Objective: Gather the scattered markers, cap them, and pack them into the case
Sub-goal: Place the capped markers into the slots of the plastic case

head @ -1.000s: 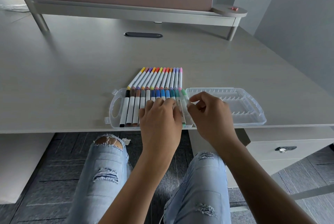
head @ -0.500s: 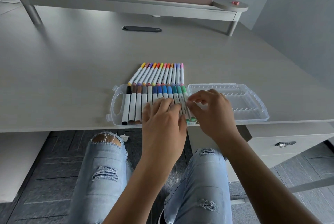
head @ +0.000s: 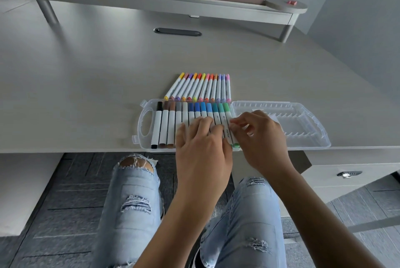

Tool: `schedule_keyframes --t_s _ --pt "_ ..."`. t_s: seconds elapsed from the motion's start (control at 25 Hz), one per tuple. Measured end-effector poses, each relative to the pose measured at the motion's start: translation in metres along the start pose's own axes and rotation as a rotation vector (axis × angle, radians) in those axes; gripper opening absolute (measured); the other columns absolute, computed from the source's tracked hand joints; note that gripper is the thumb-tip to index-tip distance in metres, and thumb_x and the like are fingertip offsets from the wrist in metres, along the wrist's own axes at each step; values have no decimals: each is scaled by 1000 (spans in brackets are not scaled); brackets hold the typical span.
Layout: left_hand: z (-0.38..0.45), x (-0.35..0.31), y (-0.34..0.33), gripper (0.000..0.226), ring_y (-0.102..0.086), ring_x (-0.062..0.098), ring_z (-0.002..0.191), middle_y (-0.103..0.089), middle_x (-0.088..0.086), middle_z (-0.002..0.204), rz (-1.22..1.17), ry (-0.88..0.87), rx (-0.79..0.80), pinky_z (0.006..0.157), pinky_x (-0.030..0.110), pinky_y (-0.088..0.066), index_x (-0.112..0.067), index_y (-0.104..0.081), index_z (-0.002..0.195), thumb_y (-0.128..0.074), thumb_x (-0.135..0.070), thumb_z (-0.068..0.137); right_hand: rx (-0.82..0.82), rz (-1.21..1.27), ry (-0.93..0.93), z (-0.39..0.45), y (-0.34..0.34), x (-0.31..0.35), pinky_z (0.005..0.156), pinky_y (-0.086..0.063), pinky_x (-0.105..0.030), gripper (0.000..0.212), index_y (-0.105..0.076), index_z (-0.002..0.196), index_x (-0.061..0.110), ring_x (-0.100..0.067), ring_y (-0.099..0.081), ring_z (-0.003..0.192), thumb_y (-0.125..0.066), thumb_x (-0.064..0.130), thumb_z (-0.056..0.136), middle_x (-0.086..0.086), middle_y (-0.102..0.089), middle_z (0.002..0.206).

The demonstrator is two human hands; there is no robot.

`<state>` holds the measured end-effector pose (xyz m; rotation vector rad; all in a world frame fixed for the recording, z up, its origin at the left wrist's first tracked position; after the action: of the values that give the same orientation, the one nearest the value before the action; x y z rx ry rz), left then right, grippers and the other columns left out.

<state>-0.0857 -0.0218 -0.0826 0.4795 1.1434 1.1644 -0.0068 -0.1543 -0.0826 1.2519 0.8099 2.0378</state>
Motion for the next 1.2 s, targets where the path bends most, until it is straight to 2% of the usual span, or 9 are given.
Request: schedule_keyframes --t_s 0.24,0.44,0.6,0.68,0.84,1.04,1.2 --pt "-8 36 22 26 -55 19 126 -65 -5 126 -34 30 -57 114 49 -36 -21 -72 114 -64 -29 91 23 17 -2 -6 -21 35 65 -46 -20 14 -77 104 28 -1 -59 77 -67 34 96 13 -65 97" --pt "-2 73 40 20 -58 17 119 -68 -7 120 -100 81 -93 112 46 -38 -21 -75 108 -65 -27 92 47 39 0 -8 -44 68 76 -56 -34 14 -76 107 30 -7 -63 82 -65 32 98 12 -64 102" --pt "10 78 49 20 -59 17 114 -69 -8 112 -125 99 -43 106 43 -39 -22 -74 105 -64 -34 93 110 63 -11 -5 -41 72 73 -51 -22 18 -78 111 28 -2 -62 81 -64 26 99 11 -67 99" --pt "25 73 53 27 -60 18 109 -70 -8 108 -141 151 -14 100 42 -40 -23 -71 110 -58 -41 95 130 118 -31 0 -30 68 73 -55 -22 19 -80 109 25 -1 -66 79 -65 22 99 12 -72 97" --pt "71 59 50 29 -62 19 94 -69 -4 100 -166 211 56 88 45 -50 -21 -66 112 -56 -45 98 35 197 -86 26 -7 48 75 -55 -16 13 -81 100 24 3 -69 82 -69 21 96 17 -76 91" --pt "131 46 23 19 -63 22 87 -68 3 96 -53 188 144 80 42 -55 -15 -67 107 -59 -30 98 46 200 -94 69 0 23 74 -53 -10 13 -81 97 20 5 -70 81 -69 17 96 15 -75 88" --pt "164 48 -2 10 -67 31 81 -67 14 85 95 212 220 65 33 -43 -11 -66 84 -60 -14 91 111 100 -74 106 -5 5 76 -58 -19 15 -81 99 17 3 -68 78 -66 13 97 14 -72 85"
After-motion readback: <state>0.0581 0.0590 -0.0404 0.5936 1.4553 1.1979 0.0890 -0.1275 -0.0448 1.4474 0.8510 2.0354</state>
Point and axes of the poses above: each hand's wrist, its own z-axis towards the middle knuckle, its own y-axis out of the back of the hand, x = y × z, the point moved 3 cm from there along z, towards the middle knuckle
